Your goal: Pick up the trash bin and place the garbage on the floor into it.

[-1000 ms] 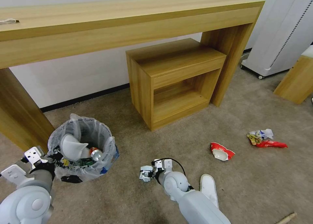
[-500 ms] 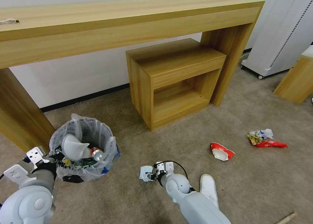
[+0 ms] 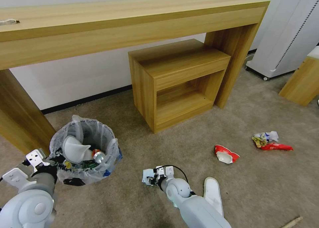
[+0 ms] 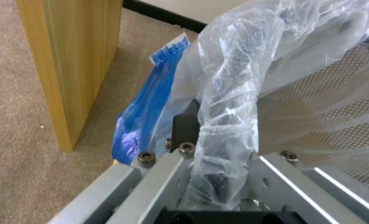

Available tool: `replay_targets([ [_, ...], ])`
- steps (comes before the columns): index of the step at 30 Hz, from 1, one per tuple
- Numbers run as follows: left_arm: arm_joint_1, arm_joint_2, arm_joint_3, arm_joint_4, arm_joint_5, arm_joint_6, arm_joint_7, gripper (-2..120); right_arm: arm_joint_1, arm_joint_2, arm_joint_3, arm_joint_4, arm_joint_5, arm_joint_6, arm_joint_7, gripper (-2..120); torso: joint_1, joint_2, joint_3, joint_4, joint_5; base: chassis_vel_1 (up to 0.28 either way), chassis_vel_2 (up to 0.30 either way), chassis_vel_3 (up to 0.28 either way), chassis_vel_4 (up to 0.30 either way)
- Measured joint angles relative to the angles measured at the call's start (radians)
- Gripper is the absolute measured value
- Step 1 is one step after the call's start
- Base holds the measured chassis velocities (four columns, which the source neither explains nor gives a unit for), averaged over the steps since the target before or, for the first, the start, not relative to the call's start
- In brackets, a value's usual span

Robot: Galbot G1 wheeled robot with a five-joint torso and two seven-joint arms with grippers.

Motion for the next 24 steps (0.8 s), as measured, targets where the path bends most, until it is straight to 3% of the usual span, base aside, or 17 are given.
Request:
replay_targets([
  [16,0.002,0.0,0.003,-0.005,0.003,-0.002,0.002,1,0.005,0.002,0.011,-0.03,-0.021,0.01,-0.01,45,0.0,0.0,0.0,0.0,0.0,0.0,0.0,0.0,0.0],
  [24,0.002,0.008,-0.001,-0.001,0.002,-0.004,0.003,1,0.012,0.009,0.011,-0.046,-0.037,0.034,-0.03,15,0.0,0.0,0.0,0.0,0.0,0.0,0.0,0.0,0.0],
])
